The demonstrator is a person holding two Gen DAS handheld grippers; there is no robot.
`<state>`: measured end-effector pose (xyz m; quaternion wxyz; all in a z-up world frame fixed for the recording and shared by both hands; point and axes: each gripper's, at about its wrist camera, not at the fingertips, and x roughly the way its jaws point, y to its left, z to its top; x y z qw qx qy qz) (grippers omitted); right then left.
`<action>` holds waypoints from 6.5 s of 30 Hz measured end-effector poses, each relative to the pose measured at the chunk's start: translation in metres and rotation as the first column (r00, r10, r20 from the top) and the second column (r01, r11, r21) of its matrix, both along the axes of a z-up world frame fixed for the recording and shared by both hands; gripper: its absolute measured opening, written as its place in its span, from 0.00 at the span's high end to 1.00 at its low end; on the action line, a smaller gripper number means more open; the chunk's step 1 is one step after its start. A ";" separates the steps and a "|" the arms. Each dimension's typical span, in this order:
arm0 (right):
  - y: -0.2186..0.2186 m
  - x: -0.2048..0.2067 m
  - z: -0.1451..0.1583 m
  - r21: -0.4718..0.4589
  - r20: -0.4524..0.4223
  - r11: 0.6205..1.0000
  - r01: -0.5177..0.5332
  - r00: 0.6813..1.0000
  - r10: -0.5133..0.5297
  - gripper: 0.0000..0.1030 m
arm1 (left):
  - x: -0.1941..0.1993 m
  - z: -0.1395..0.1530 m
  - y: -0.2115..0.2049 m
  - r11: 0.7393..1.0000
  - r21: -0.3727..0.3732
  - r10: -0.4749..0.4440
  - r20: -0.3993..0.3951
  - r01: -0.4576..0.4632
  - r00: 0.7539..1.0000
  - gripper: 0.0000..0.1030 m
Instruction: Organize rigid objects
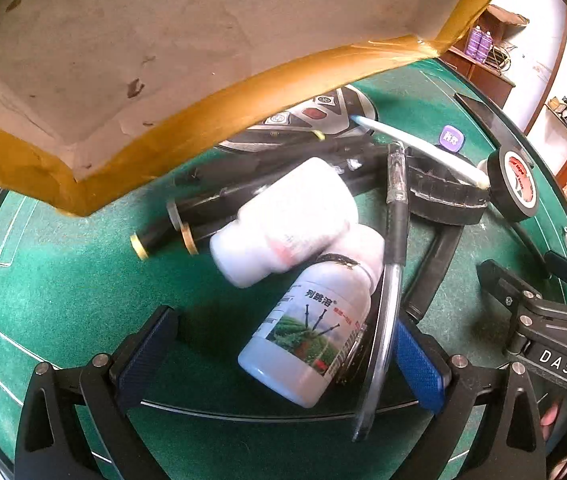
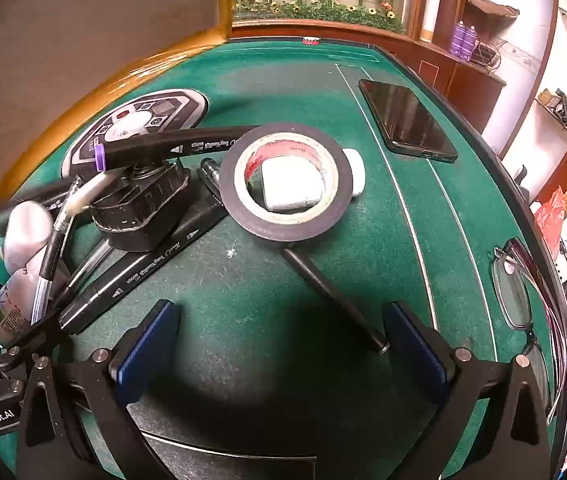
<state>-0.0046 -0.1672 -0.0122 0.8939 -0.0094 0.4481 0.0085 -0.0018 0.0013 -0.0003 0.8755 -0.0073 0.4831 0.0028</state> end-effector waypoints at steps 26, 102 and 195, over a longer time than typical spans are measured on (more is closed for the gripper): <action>0.001 0.002 0.000 0.001 -0.001 1.000 -0.001 1.000 0.001 0.00 | -0.001 0.001 0.000 1.000 0.001 0.000 0.000 0.000 1.000 0.01; -0.044 -0.029 0.027 0.258 -0.321 0.863 -0.435 0.804 0.501 0.93 | -0.002 0.025 0.012 0.960 -0.224 -0.194 -0.095 0.168 0.976 0.63; 0.379 0.089 0.040 0.377 -0.316 0.611 -0.696 0.524 0.791 0.90 | -0.015 0.022 0.257 0.940 -0.223 0.266 0.001 -0.260 0.964 0.63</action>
